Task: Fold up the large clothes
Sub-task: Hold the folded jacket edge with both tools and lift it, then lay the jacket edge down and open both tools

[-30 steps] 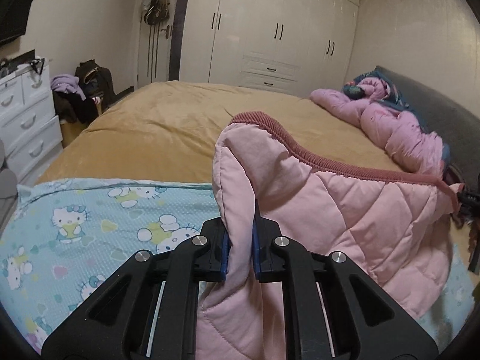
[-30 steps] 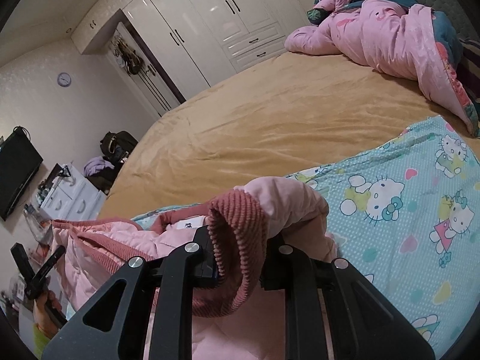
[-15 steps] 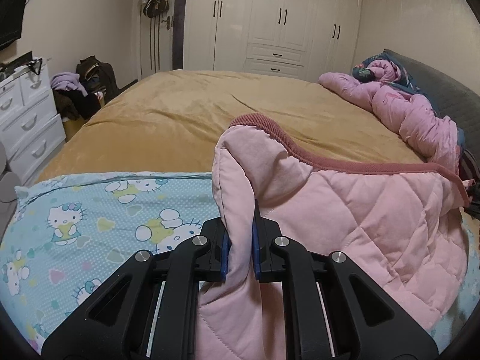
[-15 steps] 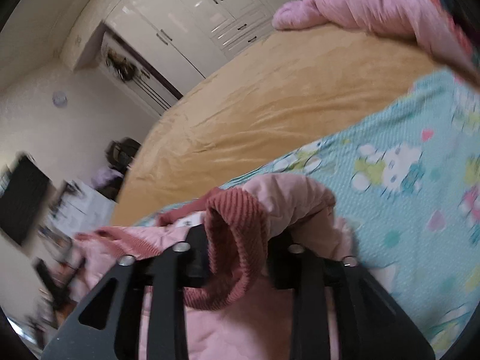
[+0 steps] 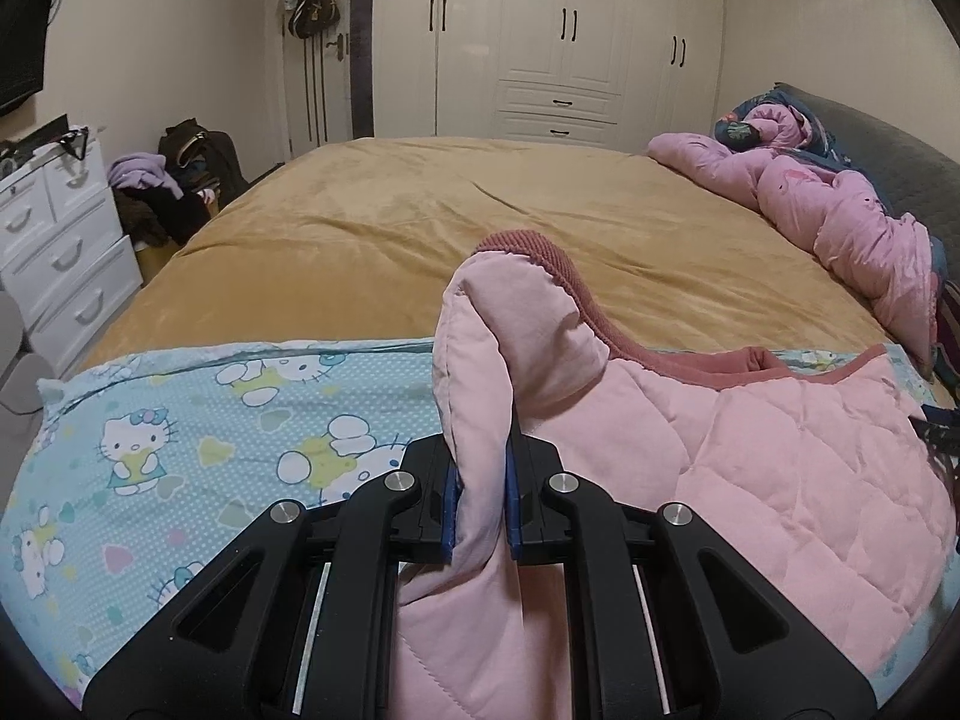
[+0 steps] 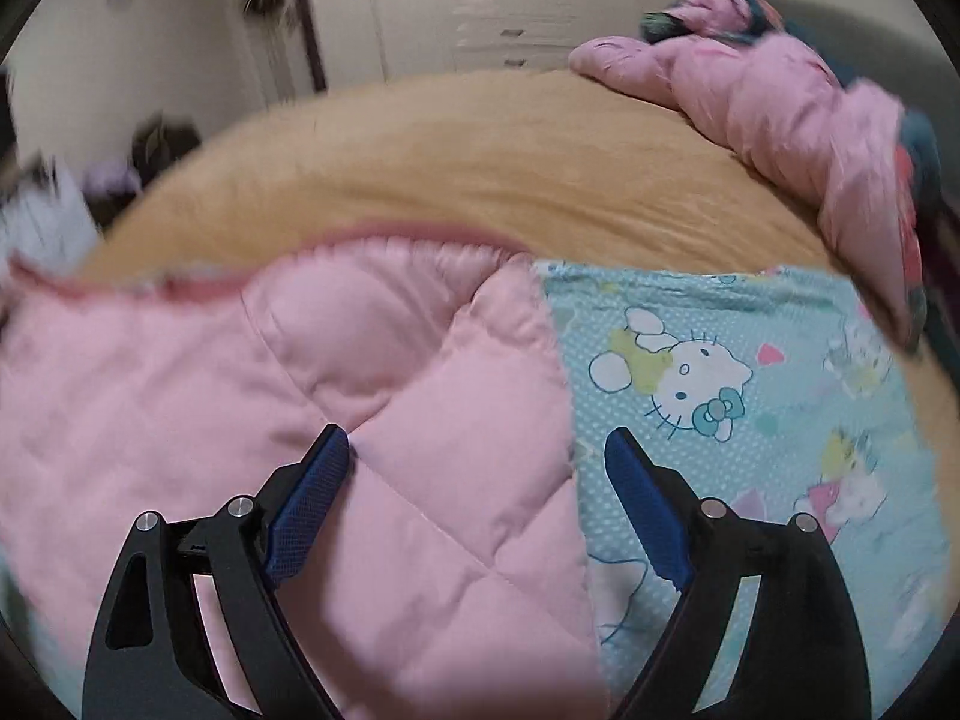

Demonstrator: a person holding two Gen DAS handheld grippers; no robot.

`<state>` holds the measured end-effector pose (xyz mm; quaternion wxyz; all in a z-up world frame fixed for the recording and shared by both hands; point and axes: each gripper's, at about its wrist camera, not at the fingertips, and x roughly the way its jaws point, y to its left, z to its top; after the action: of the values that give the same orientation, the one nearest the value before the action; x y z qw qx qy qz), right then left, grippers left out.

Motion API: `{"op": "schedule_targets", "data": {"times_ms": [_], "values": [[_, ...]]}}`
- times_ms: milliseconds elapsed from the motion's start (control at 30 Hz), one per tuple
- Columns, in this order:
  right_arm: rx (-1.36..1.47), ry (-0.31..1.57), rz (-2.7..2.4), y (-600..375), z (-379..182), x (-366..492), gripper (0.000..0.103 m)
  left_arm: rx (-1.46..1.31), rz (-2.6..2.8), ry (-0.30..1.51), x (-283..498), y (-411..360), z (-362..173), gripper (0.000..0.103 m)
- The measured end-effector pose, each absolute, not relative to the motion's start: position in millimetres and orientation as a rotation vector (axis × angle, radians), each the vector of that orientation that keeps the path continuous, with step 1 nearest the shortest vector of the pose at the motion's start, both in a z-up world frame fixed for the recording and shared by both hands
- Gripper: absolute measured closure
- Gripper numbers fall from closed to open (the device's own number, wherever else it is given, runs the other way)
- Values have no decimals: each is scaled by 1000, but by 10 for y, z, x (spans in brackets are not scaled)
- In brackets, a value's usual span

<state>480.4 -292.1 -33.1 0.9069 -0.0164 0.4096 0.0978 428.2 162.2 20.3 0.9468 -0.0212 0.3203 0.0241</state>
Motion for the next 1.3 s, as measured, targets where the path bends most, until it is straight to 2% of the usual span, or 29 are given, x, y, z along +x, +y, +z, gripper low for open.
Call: {"op": "schedule_targets", "data": {"times_ms": [67, 133, 167, 367, 467, 833, 1300], "values": [[-4, 843, 226, -2929, -330, 4814, 61, -42, 62, 650, 4312, 1630, 190, 98], [-1, 800, 244, -2973, -244, 4764, 79, -50, 67, 647, 4336, 1641, 198, 98], [3, 768, 241, -3003, -179, 4738, 82, -58, 68, 648, 4361, 1657, 207, 98], [84, 669, 227, -3147, 137, 4755, 84, -72, 84, 613, 4534, 1648, 305, 98], [71, 693, 183, -3120, 39, 4839, 84, -43, 110, 609, 4660, 1582, 281, 98], [121, 787, 104, -3240, -561, 5049, 84, 15, 173, 736, 5056, 1533, -363, 95], [189, 882, 113, -3262, -820, 5178, 75, 22, 178, 809, 5129, 1496, -611, 90]]}}
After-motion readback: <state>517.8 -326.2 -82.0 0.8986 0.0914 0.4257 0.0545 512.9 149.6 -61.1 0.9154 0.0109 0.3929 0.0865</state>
